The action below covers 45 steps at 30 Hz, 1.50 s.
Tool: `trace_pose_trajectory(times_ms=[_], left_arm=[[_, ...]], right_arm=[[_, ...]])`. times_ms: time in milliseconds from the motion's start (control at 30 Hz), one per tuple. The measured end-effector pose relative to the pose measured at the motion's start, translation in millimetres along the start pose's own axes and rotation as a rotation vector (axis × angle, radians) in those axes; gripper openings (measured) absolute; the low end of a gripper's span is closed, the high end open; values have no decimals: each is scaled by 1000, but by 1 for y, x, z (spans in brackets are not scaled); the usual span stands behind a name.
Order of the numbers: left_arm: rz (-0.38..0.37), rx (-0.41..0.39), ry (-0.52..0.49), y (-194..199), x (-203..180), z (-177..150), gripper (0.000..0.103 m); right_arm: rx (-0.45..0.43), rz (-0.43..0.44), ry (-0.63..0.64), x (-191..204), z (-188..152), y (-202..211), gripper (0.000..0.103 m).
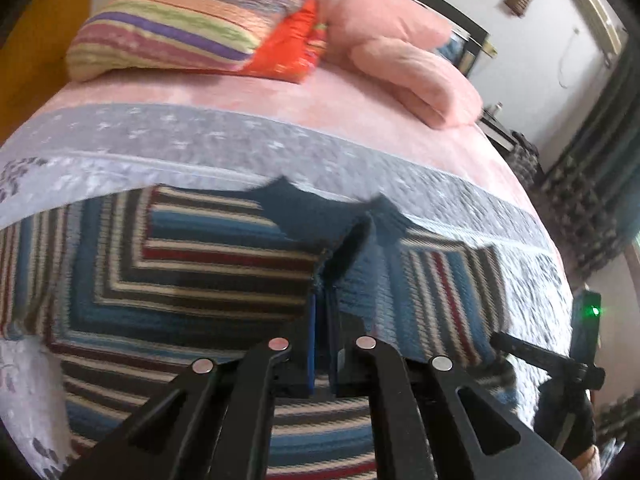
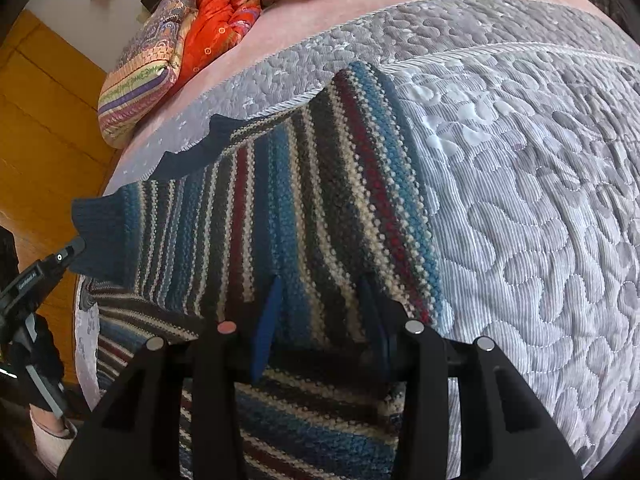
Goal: Fold small clothes
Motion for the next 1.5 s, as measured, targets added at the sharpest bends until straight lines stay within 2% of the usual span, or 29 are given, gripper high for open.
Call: trace_pose_trajectory(times_ms=[133,367,400,500,567,633,700,800,900,1000,1133,1333,1500], left_arm=[[27,9,71,6,37,0,4],[80,127,170,-23,88,-31,5],[106,135,174,-26,96,-33,5],[132,122,200,-24,112,-32,5],[146,74,213,-12,115,-27,5],[164,13,170,6,104,-16,5],[135,-13,101,14,76,-8,6],[37,12,14,6,22,-9,10],[-45,89,-11,-22,-14,-17,13],[1,144,-44,-48,-15,-27,13],[66,193,-16,-66,12,-40,13],[-6,199,60,-72,33,-48,13],[21,198,36,-78,34,-47,13]], right_arm=[[4,-2,3,0,1,-1,41],[4,-6,11,-1,2,-2,41],[6,-7,13,-2,2,-2,41],[15,-10,22,-2,3,-3,41],[23,-21,33,-1,4,-1,41],[22,-40,48,3,5,5,42],[2,-35,70,13,7,16,44],[-14,3,104,39,10,28,45],[5,16,148,66,6,23,45],[26,-14,189,79,1,8,45],[67,-57,187,74,-8,-17,43],[55,-49,184,72,-13,-24,44],[64,-55,169,74,-11,-28,45]])
Point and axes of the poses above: each gripper's, at about its wrist camera, not at the fingertips, and y roughly against the way its jaws point, x to its left, z to its top, the point moved 10 cm from there along -y, roughly the way its jaws point, and after that the axes turned 15 degrees about -z, right-handed, at the moved point
